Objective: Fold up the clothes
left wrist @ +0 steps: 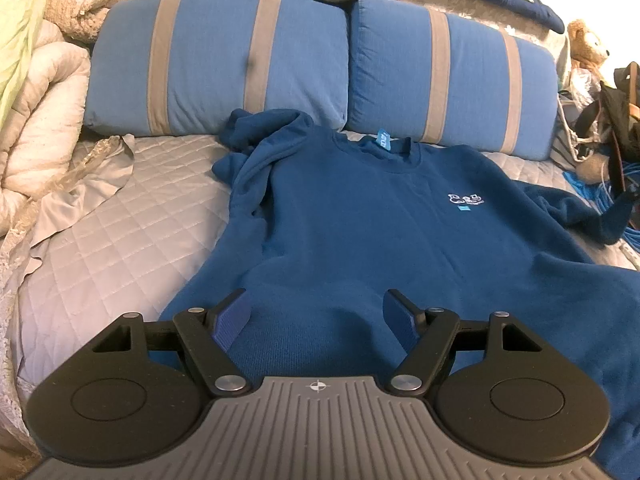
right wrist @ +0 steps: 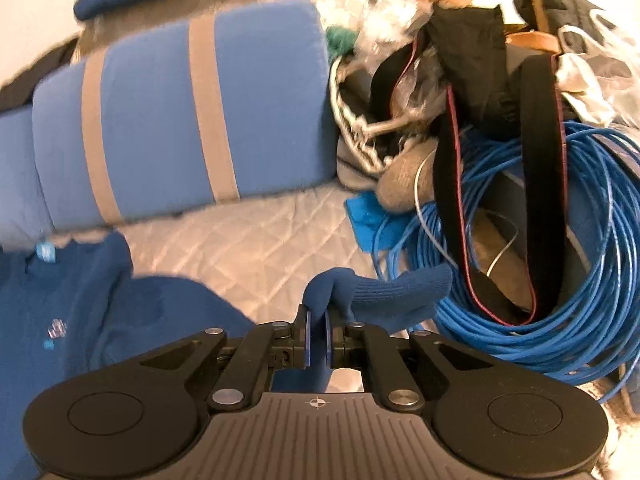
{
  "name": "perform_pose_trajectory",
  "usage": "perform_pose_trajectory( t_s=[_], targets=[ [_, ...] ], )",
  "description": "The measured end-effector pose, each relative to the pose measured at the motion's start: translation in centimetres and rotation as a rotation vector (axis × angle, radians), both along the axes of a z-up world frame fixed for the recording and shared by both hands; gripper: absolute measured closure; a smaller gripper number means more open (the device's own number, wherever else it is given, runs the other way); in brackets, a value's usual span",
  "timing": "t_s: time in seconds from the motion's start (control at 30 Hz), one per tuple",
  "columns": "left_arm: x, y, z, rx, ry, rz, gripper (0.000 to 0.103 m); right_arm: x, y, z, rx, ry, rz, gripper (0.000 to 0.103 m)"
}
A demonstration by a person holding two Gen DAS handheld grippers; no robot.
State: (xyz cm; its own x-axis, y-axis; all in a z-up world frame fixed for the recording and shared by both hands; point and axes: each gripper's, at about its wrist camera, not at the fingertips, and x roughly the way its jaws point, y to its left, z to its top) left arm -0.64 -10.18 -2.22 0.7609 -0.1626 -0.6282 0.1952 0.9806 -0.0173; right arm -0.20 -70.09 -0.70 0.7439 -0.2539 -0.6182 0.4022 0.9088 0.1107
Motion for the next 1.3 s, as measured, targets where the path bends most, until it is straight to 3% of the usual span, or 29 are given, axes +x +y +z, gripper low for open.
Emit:
perform_pose_trajectory(
  t_s=[0.3,0.4,0.57,0.63,0.7,0.9,1.3],
  targets=[
    [0.3,0.1,0.1,-0.006,0.007,-0.001,0.030,6.0,0.0,-3.8,0.039,0.081,0.049,0.093],
    [0.4,0.2,0.1,-0.012,0.011,-0.001,0.030,6.4,-0.2,-4.0,0.062,0.061,0.061,0.090],
    [0.3,0.1,0.1,-0.009,0.012,-0.003,0.030,6.3,-0.5,-3.8,0.107,0.000,0.079,0.060],
    [0.3,0.1,0.1,-0.009,0.013,-0.003,0.030,6.2,-0.7,-3.7,0.125,-0.024,0.086,0.037],
    [0.3,0.1,0.1,-0.006,0.013,-0.003,0.030,6.0,-0.9,-3.5,0.141,-0.051,0.088,0.032],
    [0.3,0.0,0.1,-0.002,0.011,-0.001,0.030,3.5,-5.1,-2.5,0.160,-0.093,-0.032,0.032],
    [0.5,-0.5,0.1,0.038,0.020,0.010,0.030,3.5,-9.1,-8.3,0.365,-0.068,-0.060,0.035]
  ],
)
